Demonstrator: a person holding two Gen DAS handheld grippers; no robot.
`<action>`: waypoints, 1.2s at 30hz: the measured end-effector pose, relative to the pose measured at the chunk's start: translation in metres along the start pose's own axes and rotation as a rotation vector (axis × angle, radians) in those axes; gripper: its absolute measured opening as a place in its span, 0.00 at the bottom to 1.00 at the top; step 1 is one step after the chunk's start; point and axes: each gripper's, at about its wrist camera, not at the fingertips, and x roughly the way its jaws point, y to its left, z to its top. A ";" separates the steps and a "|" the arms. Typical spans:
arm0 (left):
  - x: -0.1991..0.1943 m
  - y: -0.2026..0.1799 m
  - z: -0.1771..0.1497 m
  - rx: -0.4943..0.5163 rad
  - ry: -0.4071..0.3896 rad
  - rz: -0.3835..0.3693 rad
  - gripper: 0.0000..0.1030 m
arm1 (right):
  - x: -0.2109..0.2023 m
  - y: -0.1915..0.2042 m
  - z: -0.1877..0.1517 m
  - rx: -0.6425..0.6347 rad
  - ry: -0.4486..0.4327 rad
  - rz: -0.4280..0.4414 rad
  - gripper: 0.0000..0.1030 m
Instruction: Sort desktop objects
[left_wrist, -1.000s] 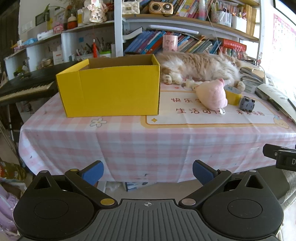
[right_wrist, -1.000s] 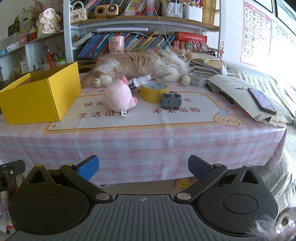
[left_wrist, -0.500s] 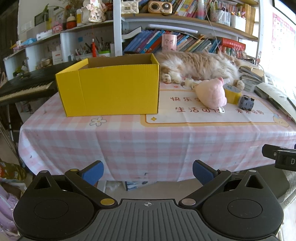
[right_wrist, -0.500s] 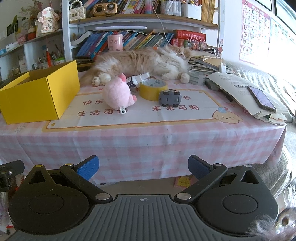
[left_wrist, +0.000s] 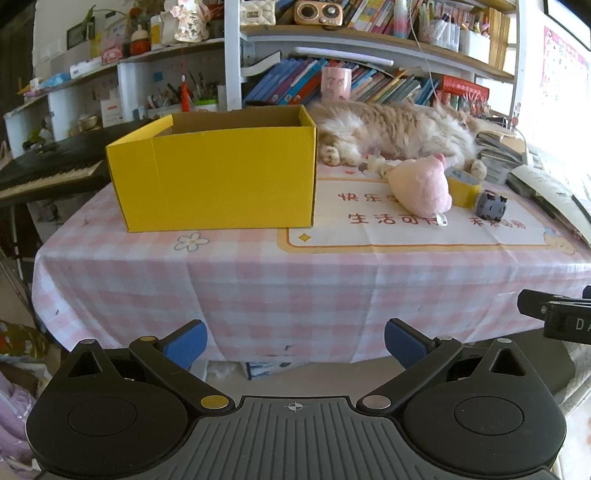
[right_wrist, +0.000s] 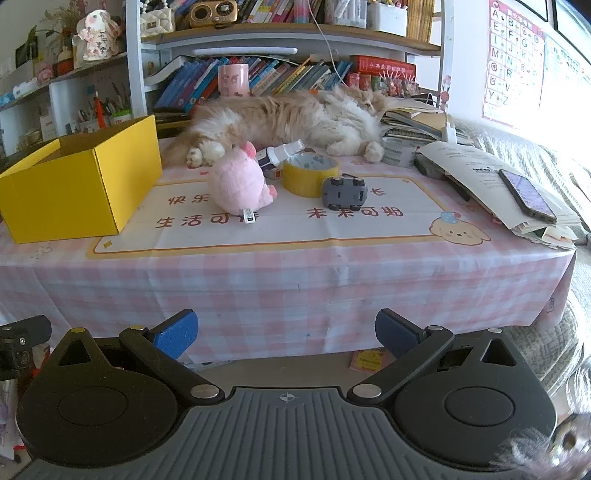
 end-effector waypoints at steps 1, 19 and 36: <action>0.000 0.000 0.000 -0.001 0.000 0.001 1.00 | 0.001 0.000 0.000 -0.001 0.000 0.001 1.00; 0.004 0.002 0.002 0.001 0.002 -0.009 1.00 | 0.005 0.003 0.002 -0.002 0.004 0.000 1.00; 0.012 0.002 0.008 0.008 0.002 -0.077 1.00 | 0.010 0.004 0.006 0.003 0.012 0.010 1.00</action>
